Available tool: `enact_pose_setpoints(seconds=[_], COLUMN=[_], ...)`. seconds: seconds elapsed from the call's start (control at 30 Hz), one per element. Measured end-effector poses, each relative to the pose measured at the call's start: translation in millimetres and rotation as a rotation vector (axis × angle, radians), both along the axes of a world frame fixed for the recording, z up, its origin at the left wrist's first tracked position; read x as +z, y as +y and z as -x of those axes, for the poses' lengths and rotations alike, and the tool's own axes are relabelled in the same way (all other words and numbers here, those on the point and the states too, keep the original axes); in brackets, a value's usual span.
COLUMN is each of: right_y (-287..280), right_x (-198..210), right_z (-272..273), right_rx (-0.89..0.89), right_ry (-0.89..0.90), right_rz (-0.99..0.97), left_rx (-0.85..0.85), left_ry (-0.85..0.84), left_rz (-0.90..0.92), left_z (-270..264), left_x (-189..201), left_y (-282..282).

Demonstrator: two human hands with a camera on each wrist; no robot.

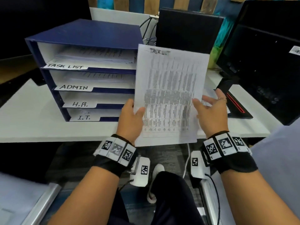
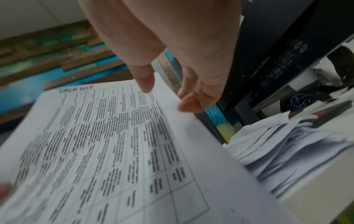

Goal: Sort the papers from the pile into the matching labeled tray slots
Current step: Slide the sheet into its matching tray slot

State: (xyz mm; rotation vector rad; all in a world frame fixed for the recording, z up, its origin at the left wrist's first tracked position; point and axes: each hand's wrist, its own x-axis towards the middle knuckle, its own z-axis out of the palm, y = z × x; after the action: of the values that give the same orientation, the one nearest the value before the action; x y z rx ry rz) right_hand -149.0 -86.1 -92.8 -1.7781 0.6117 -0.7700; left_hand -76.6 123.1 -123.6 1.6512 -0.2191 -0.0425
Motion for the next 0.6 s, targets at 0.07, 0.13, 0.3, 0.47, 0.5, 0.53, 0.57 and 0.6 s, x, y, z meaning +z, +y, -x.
enact_pose_setpoints(seconds=[0.07,0.13,0.3,0.47,0.5,0.53,0.57,0.6], right_y=[15,32,83,115,120,124,129,133], right_x=[5,8,1,4,5,6,6,6], right_z=[8,15,17,0,-3,-5,-7,-7], right_rx=[-0.011,0.045,0.265,0.388,0.411,0.435,0.461,0.49], right_ry=[-0.061,-0.107,-0.058,-0.031,-0.018,-0.004,0.013,0.036], right_rz=[-0.041,-0.06,-0.077,-0.067,-0.08,-0.099,-0.118,-0.136], left_rx=[-0.022,-0.048,0.1,0.229,0.255,0.281,0.297,0.305], left_ry=[0.05,0.088,0.057,0.042,0.033,0.025,0.018,0.013], left_rz=[0.075,0.146,0.068,0.007,-0.015,-0.033,-0.042,-0.057], left_z=[5,12,22,22,19,15,10,5], left_x=[1,3,-2,10,15,21,27,33], left_y=[23,45,95,135,142,149,156,160])
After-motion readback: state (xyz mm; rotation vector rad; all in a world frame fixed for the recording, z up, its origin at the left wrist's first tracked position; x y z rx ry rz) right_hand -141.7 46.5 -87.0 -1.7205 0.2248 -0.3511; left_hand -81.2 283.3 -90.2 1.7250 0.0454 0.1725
